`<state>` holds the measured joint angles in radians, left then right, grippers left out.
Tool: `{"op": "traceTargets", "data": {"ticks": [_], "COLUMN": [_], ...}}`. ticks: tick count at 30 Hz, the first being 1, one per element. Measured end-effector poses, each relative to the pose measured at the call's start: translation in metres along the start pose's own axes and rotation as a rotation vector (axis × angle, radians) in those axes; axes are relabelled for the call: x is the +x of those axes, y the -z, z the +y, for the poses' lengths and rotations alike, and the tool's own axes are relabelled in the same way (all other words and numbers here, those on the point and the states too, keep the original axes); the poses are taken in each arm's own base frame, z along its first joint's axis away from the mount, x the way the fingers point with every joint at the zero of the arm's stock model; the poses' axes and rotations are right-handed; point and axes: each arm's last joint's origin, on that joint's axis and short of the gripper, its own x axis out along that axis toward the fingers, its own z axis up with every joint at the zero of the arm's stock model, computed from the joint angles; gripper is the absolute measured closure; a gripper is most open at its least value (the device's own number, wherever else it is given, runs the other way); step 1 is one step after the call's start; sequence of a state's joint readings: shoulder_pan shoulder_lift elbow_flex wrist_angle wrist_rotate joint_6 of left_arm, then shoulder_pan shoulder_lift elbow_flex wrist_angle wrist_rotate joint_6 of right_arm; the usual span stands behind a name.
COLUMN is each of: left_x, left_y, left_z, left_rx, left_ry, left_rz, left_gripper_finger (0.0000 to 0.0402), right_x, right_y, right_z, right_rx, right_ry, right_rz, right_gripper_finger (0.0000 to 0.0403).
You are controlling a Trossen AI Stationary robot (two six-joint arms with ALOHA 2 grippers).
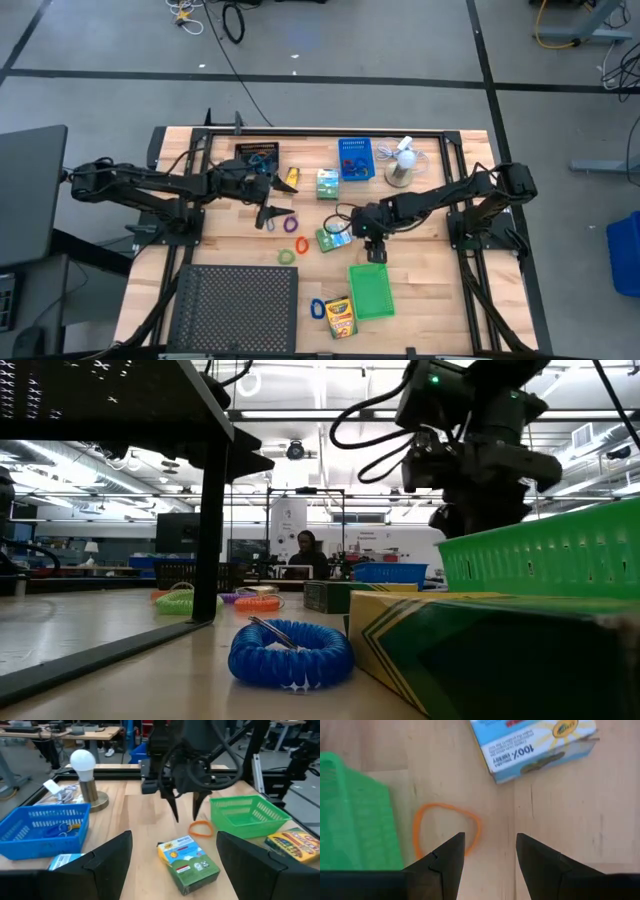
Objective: Pick & Place Office Desk Supplies
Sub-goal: Put the right orange rubber band into the black bin
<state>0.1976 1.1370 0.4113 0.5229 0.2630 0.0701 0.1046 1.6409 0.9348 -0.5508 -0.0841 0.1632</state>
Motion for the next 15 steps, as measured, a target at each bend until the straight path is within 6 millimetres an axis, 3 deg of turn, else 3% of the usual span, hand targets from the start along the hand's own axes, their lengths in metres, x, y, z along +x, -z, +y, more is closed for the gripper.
{"op": "traceTargets", "data": {"ticks": [6,15], "left_x": [0.0,0.0], "left_y": [0.001,0.002], "left_z": [0.0,-0.001], "left_rx": [0.016,-0.008], "left_ry": [-0.006,0.005], "left_rz": [0.001,0.002], "left_gripper_finger": [0.0104,0.0104], "right_x": [0.008,0.026], "right_y": [0.01,0.011], "right_z": [0.008,0.012], "right_rx": [0.016,-0.002], "right_ry": [0.044,0.043], "right_rz": [0.01,0.031], "right_gripper_finger": [0.0218,0.0218]}}
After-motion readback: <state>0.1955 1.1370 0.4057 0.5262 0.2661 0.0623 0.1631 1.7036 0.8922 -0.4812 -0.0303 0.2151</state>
